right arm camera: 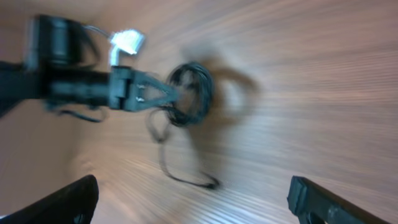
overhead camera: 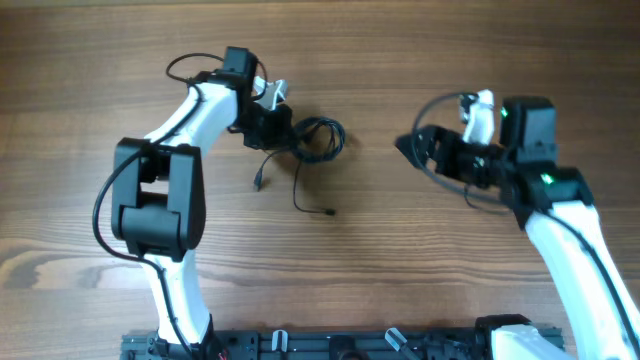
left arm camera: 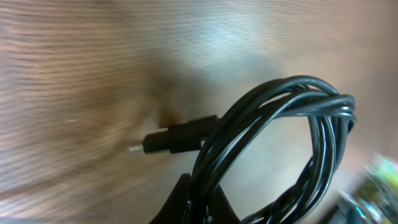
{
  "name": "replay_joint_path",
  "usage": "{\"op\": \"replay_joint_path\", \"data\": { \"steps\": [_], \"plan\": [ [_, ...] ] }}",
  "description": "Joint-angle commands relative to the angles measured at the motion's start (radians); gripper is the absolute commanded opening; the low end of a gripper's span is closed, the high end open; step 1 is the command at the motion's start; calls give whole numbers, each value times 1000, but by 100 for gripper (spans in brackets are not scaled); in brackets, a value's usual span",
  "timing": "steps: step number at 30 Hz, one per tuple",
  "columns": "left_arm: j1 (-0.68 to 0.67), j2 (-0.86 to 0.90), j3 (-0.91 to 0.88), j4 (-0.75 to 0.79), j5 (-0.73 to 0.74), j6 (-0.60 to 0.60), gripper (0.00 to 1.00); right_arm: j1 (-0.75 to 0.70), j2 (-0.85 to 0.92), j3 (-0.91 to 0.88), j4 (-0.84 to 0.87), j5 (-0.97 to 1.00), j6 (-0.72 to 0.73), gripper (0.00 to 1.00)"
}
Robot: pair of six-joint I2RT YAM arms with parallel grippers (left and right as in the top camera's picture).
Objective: Untangle cables
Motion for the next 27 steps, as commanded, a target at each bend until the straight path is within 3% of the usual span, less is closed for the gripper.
{"op": "replay_joint_path", "data": {
  "steps": [1,5,8,10,13,20,27],
  "plan": [
    [32,-26,-1,-40,347,241,4,27,95,19,92,-294,72,91],
    [39,-26,-1,-84,468,356,4,83,169,19,126,-245,151,86],
    [39,-26,-1,-94,491,386,4,113,203,19,139,-198,167,61],
    [42,-26,-1,-94,492,386,4,123,214,19,139,-167,191,52],
    [66,-26,-1,-103,552,404,4,126,217,19,140,-161,208,52],
    [119,-26,-1,-245,742,623,4,178,217,19,238,-282,206,53],
    [102,-26,-1,-246,740,624,4,291,217,19,470,-318,270,51]
  ]
}}
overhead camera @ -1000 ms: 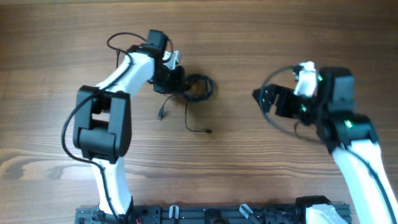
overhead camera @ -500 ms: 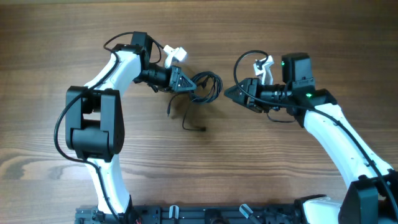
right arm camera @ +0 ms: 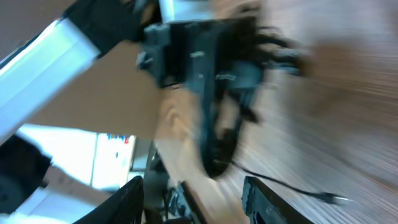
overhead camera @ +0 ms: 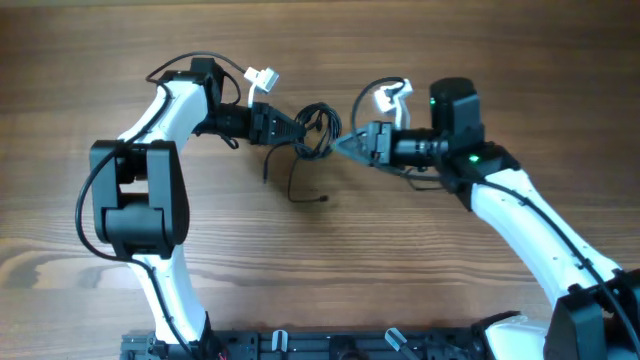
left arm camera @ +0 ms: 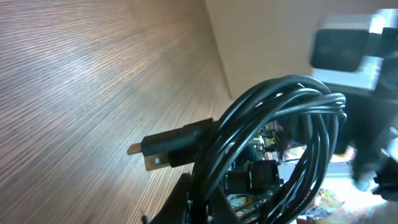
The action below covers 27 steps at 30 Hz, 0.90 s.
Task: Untangle cables
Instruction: 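Grasp the hanging cable loops with the right gripper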
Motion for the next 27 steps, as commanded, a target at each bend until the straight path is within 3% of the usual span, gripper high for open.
{"op": "replay_joint_path", "data": {
  "steps": [1,6,8,11,14,18,27],
  "plan": [
    [-10,-26,0,-3,59,49,4,56,10,16,68,-18,63,49],
    [-10,-26,0,-3,59,49,4,73,10,16,83,62,68,20],
    [-10,-26,0,-3,59,48,4,73,10,16,83,92,68,14],
    [-10,-26,0,-3,59,49,4,74,10,16,83,143,89,15],
    [-10,-26,0,-3,60,48,4,74,11,16,82,158,97,33],
    [-13,-26,0,-4,60,48,4,74,15,16,82,161,97,43],
    [-15,-26,0,-13,79,48,4,74,15,16,83,192,113,43]
  ]
}}
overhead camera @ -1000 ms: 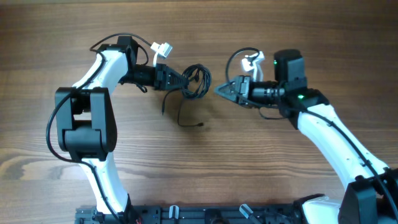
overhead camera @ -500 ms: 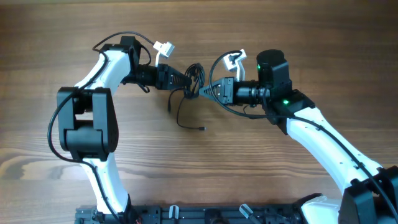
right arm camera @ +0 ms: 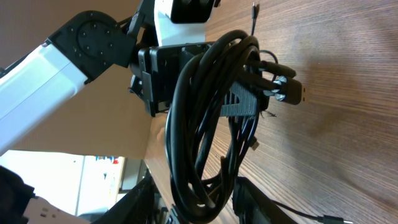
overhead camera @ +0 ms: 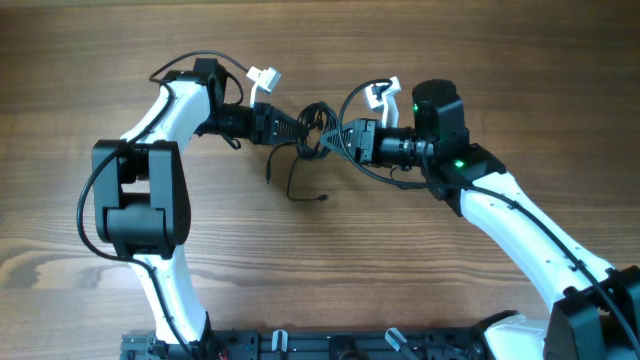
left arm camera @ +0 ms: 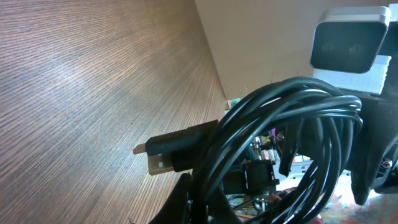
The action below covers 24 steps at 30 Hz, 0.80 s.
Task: Untangle cables
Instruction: 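Grasp the hanging cable loops with the right gripper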
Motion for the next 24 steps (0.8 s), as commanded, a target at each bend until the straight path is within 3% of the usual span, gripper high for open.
{"op": "replay_joint_path", "data": {
  "steps": [1,4,8,12,14,15,16,17,19,21,22,24],
  "plan": [
    [-9,-26,0,-9,53,26,4,6,13,16,6,37,26,44],
    [-11,-26,0,-15,70,27,4,12,13,16,7,44,26,47],
    [-19,-26,0,-15,70,27,4,27,13,16,12,47,28,27],
    [-37,-26,0,-15,70,27,4,35,13,16,36,47,29,29],
    [-47,-26,0,-14,68,27,4,35,13,16,43,48,29,18],
    [-50,-26,0,-14,65,27,6,35,13,16,43,51,29,5],
    [-51,-26,0,-14,60,27,9,35,13,16,42,58,27,4],
    [-51,-26,0,-14,56,26,16,35,13,16,40,68,25,4],
    [-47,-26,0,-14,31,26,44,35,13,16,22,118,23,4],
    [-37,-26,0,-10,10,26,89,35,13,16,-2,164,19,4],
    [-31,-26,0,-10,6,25,97,35,13,16,-16,188,18,4],
    [-18,-26,0,-10,6,22,100,35,13,16,-49,245,18,4]
  ]
}}
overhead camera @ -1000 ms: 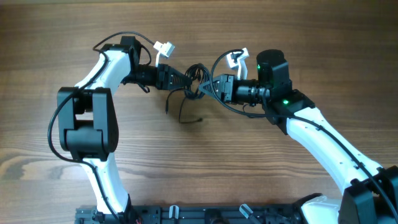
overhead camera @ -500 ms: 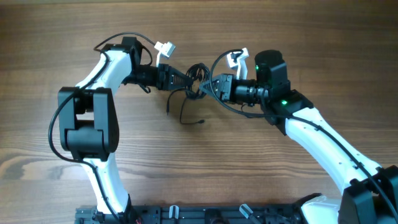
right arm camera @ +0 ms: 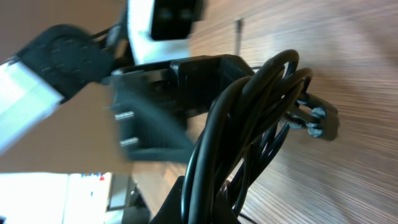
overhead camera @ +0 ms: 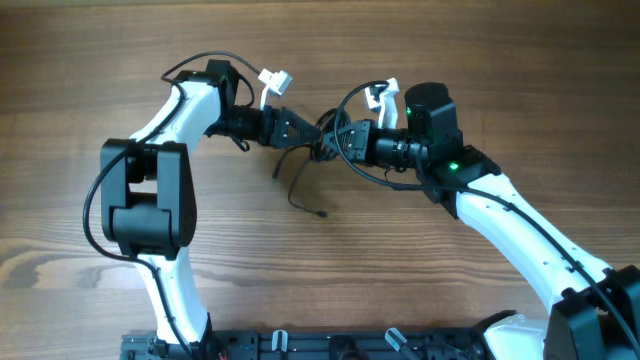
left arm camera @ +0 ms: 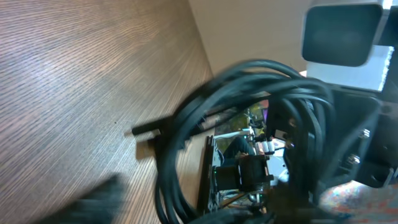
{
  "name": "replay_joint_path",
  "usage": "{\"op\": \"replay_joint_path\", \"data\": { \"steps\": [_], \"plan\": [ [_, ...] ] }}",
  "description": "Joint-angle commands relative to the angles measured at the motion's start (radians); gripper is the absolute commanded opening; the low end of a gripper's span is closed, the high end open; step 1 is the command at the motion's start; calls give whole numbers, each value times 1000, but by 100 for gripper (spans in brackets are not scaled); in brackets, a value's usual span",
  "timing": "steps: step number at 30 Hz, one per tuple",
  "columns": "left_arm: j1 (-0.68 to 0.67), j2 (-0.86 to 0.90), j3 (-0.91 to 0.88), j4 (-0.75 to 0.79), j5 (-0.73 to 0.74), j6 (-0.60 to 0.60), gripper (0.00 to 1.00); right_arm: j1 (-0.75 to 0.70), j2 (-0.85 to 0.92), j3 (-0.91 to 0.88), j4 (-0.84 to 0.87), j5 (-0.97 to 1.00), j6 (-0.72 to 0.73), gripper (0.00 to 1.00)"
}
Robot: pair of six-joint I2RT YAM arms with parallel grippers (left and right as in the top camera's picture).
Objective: Untangle cables
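Note:
A coiled bundle of black cable (overhead camera: 324, 134) hangs just above the wooden table between my two grippers. My right gripper (overhead camera: 335, 140) is shut on the coil (right arm camera: 249, 118); its fingers close around the strands at the bottom of the right wrist view (right arm camera: 208, 208). A USB plug (right arm camera: 320, 118) sticks out of the bundle. My left gripper (overhead camera: 298, 130) faces the coil from the left with its fingers spread and blurred (left arm camera: 93, 199). The coil (left arm camera: 186, 124) passes between them untouched. A loose tail (overhead camera: 300, 195) trails down onto the table.
The wooden table (overhead camera: 480, 60) extends all round. White connectors of the arms' own wiring stick up at the left wrist (overhead camera: 272, 78) and the right wrist (overhead camera: 385, 93). A black rail (overhead camera: 330, 345) runs along the near edge.
My right gripper, then open around the coil, is now shut on it. My left gripper, then shut on the coil, now stands open. The bundle sits slightly further right.
My left gripper held the coil at the back left while the right arm stood far off to the right. Then the right gripper was close to the lifted coil, then open around it. Now the coil is in the right gripper and the left has let go.

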Motion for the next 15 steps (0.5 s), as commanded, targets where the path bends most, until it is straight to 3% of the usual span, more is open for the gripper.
{"op": "replay_joint_path", "data": {
  "steps": [1,6,7,12,15],
  "plan": [
    [34,-26,1,3,-9,13,100,4,13,16,-48,151,-7,4],
    [55,-26,1,3,-24,28,97,4,13,16,-143,261,55,4],
    [52,-26,1,-1,-28,79,90,0,13,16,-156,255,108,4],
    [13,-26,1,-47,-53,256,92,-31,13,29,-169,175,175,5],
    [-23,-26,1,-65,-76,322,88,-55,13,29,-145,84,204,4]
  ]
}}
